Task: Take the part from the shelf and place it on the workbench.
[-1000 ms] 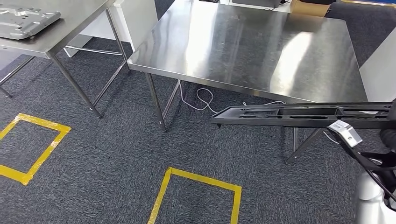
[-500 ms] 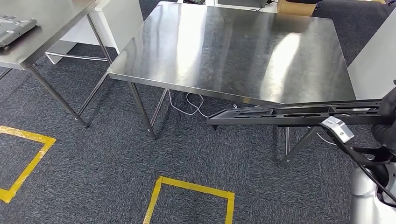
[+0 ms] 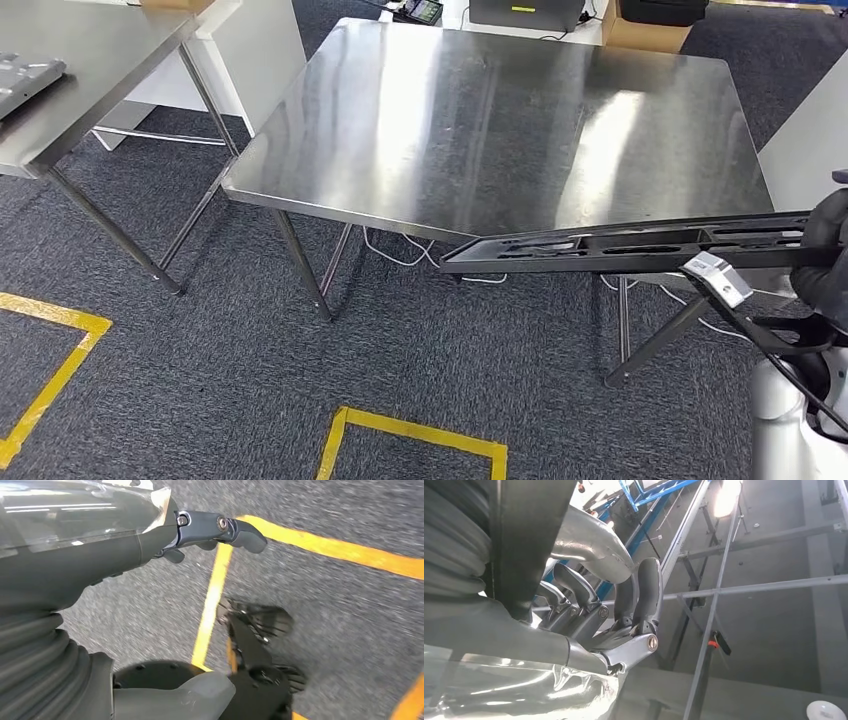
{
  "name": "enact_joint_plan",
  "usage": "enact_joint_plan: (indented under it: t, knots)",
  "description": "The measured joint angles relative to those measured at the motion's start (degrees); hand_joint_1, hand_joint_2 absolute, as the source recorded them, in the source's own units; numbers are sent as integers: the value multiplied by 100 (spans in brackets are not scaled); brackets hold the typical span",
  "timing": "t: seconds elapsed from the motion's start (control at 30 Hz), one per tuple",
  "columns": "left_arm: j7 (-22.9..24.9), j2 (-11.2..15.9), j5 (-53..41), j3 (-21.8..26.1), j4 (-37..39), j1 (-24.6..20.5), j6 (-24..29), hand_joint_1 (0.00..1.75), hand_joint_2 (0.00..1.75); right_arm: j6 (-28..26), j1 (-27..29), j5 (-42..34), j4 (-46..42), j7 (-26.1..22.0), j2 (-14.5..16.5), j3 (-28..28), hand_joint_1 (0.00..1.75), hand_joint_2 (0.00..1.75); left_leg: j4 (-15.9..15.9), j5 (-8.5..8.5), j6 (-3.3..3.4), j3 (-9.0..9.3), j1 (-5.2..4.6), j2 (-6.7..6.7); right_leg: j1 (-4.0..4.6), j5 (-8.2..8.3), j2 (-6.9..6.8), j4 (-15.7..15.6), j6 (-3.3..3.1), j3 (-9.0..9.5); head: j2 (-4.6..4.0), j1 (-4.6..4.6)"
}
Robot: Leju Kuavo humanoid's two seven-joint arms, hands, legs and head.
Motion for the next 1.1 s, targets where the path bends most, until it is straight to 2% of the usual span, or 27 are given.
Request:
enact_joint_plan:
  t: [0.03,0.1,0.13,0.17,0.2,0.23,0.3,0.33,0.37,0.4,0.43,0.5,0.53,0.57,0.63,0.67,0.73,0.8,0.83,0.87,0.9,0.93,0.97,1.0,1.03,1.07,1.1]
  knots:
    - [-1,5,8,16,0,-1,2,0,175,23,-53,4,40,-3,-10,15,175,175,27,-78,-30,23,-10,17,5,117,-24,-74,-74,25,0,-1]
    - [-4,6,22,41,-2,-23,7,0,175,65,-210,18,97,-15,-54,51,175,175,68,-176,-58,59,-3,48,26,58,24,-67,-331,82,1,-19]
    - [-5,3,28,48,-3,-32,9,0,175,84,-299,21,115,-21,-89,66,175,175,165,-173,-81,27,14,56,16,32,47,-69,-397,123,1,-26]
    - [-6,1,34,54,-3,-43,11,0,175,104,-396,25,136,-27,-118,86,175,175,375,-146,-119,-83,36,59,16,-7,67,-78,-442,185,1,-33]
    - [-7,-4,42,59,-3,-54,13,0,175,123,-487,25,158,-30,-141,117,175,175,708,-127,-168,-294,61,63,16,-51,84,-93,-477,262,0,-40]
    - [-7,-9,46,63,-3,-58,14,0,175,143,-568,25,183,-30,-159,151,175,175,1134,-160,-219,-593,79,65,28,-104,93,-112,-508,341,0,-41]
    - [-8,-15,53,76,-2,-59,15,0,175,186,-683,28,243,-31,-174,231,175,175,1835,-419,-262,-1218,95,71,46,-219,107,-157,-531,506,0,-45]
    - [-8,-16,53,86,-2,-55,15,0,175,203,-717,33,274,-32,-178,269,175,175,1975,-554,-244,-1459,88,70,58,-284,117,-184,-538,606,0,-46]
    - [-8,-16,53,95,-2,-51,15,0,175,213,-739,39,305,-34,-179,303,175,175,1923,-593,-189,-1609,69,68,77,-348,126,-217,-542,717,0,-47]
    - [-8,-16,53,104,-2,-45,15,0,175,216,-757,45,335,-37,-180,337,175,175,1709,-492,-95,-1688,30,63,107,-413,133,-260,-547,836,0,-47]
    - [-8,-14,53,113,-2,-36,15,0,175,217,-767,48,364,-38,-179,367,175,175,1343,-189,55,-1696,-41,40,126,-471,140,-317,-558,955,0,-53]
    - [-8,20,53,137,-5,3,20,0,175,218,-782,49,446,-40,-166,420,175,175,453,786,407,-1580,-271,-109,165,-579,179,-446,-551,1174,0,-38]
    - [-8,50,53,150,-10,31,26,0,175,220,-776,49,489,-42,-145,445,175,175,148,1158,525,-1492,-357,-189,187,-629,203,-525,-537,1262,0,-34]
    - [-9,65,54,161,-12,52,31,0,175,223,-777,49,527,-46,-130,468,175,175,-37,1339,561,-1401,-406,-240,225,-662,228,-563,-522,1359,0,-27]
    - [-11,56,55,175,-13,55,42,0,175,227,-841,50,551,-53,-142,497,175,175,-109,1233,490,-1229,-378,-216,282,-672,244,-507,-491,1452,1,-36]
    - [-14,36,56,180,-10,37,43,0,175,227,-899,50,550,-56,-165,503,175,175,-138,1162,450,-1150,-362,-196,294,-662,231,-332,-485,1428,1,-41]
    - [-16,18,57,186,-8,6,44,0,175,226,-979,48,555,-56,-189,512,175,175,-152,1047,429,-1000,-332,-186,311,-743,190,262,-496,1107,1,-51]
    - [-16,-4,57,189,-4,-4,38,0,175,225,-968,48,575,-55,-184,522,175,175,-152,926,433,-876,-322,-179,309,-1013,172,899,-549,650,1,-52]
    - [-17,-16,56,190,-3,-2,39,0,175,225,-953,63,591,-53,-182,528,175,175,-150,868,427,-807,-315,-178,298,-1178,171,1067,-561,439,1,-51]
    - [-21,-26,50,191,-1,2,43,0,175,225,-942,99,609,-45,-181,536,175,175,-149,812,419,-735,-309,-181,283,-1269,171,1070,-540,287,1,-50]
    - [-29,-33,36,192,0,5,49,0,175,223,-934,157,629,-25,-183,544,175,175,-147,754,406,-658,-302,-187,259,-1245,170,924,-479,184,1,-49]
    - [-40,-38,17,191,0,7,57,0,175,219,-930,225,645,6,-184,550,175,175,-145,696,390,-592,-296,-195,227,-1045,168,619,-371,152,0,-48]
    - [-55,-40,-10,191,0,9,61,0,175,215,-918,291,662,46,-185,554,175,175,-134,638,370,-534,-293,-204,187,-689,149,274,-244,149,0,-49]
    - [-76,-40,-35,190,0,16,61,0,175,208,-899,347,678,86,-184,552,175,175,-99,581,345,-496,-293,-216,166,-369,125,-21,-170,156,0,-52]
    - [-104,-39,-52,190,-1,22,58,0,175,203,-880,396,693,116,-182,549,175,175,-53,521,321,-490,-295,-225,155,-114,107,-208,-171,185,0,-51]
    - [-142,-38,-66,190,-1,28,54,0,175,198,-860,443,705,138,-181,543,175,175,3,464,298,-494,-297,-232,160,31,90,-273,-227,200,0,-55]
    - [-195,-37,-69,190,-1,30,50,0,175,194,-855,500,713,148,-181,535,175,175,48,416,275,-502,-297,-236,186,27,91,-274,-323,221,1,-58]
